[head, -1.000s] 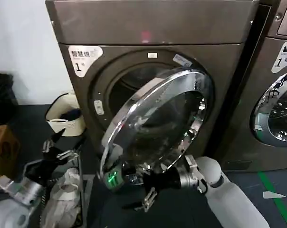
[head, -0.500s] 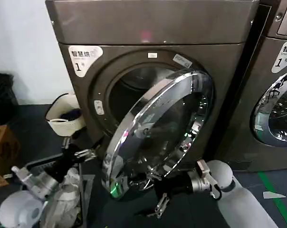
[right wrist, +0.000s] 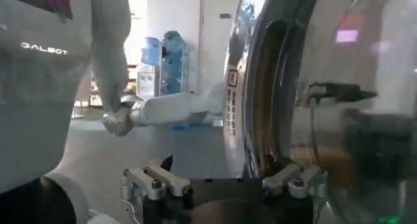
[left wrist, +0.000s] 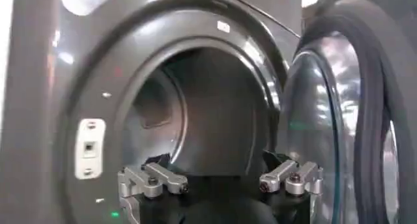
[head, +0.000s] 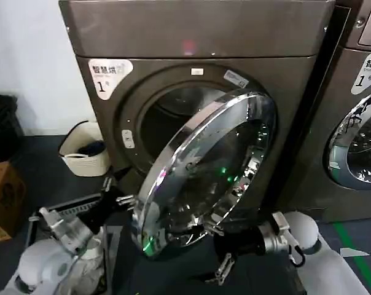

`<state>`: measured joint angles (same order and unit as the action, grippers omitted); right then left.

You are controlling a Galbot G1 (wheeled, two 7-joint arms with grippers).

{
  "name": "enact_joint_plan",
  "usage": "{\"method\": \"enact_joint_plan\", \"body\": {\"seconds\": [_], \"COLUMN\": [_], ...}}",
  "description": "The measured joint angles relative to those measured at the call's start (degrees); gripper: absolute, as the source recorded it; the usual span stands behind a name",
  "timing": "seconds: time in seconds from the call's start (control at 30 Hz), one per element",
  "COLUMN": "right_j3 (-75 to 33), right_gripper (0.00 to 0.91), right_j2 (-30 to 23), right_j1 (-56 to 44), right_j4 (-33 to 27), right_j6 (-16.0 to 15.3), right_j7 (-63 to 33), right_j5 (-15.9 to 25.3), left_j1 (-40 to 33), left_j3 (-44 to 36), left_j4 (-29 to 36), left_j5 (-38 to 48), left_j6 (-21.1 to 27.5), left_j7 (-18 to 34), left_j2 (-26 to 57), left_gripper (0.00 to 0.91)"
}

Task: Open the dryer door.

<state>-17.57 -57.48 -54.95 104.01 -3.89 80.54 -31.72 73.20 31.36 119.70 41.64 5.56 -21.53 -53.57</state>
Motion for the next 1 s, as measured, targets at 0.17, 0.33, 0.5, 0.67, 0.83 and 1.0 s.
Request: {"method": "enact_joint_plan", "body": {"seconds": [0.17,0.33,0.5,0.67,0.83,1.0], "right_j3": [-3.62,-7.73,-12.32,-17.61,-22.31,-26.67], "right_gripper": [0.907,0.907,0.907,0.907,0.907,0.907], "right_j2": [0.24,-0.22,-0.66,-1.7,-2.96,-3.68], "right_j1": [-3.13,-6.12,-8.37,-10.93,-13.36,-15.08], "right_j4": [1.33,1.98,2.78,3.94,5.02,5.59], "right_j6": [1.94,3.39,4.53,5.11,6.24,6.35], "right_j7": [-2.53,-6.8,-10.77,-13.55,-14.41,-14.4], "right_j5": [1.47,1.9,2.45,2.15,1.53,0.4], "left_j1": [-1.83,-2.54,-2.96,-3.39,-3.76,-4.62], "left_j3": [-2.6,-4.81,-6.62,-8.18,-10.65,-12.99], "left_j4": [-0.23,0.65,1.48,1.87,2.51,2.73], "left_j5": [0.59,0.6,0.56,0.53,0.2,0.0], "left_j6": [0.04,0.02,-0.14,-0.4,-0.5,-0.2], "left_j7": [-0.73,-1.64,-2.03,-1.86,-2.22,-2.46], "left_j2": [0.62,0.76,0.74,1.27,1.94,2.11], "left_gripper": [0.907,0.907,0.907,0.907,0.907,0.907]}}
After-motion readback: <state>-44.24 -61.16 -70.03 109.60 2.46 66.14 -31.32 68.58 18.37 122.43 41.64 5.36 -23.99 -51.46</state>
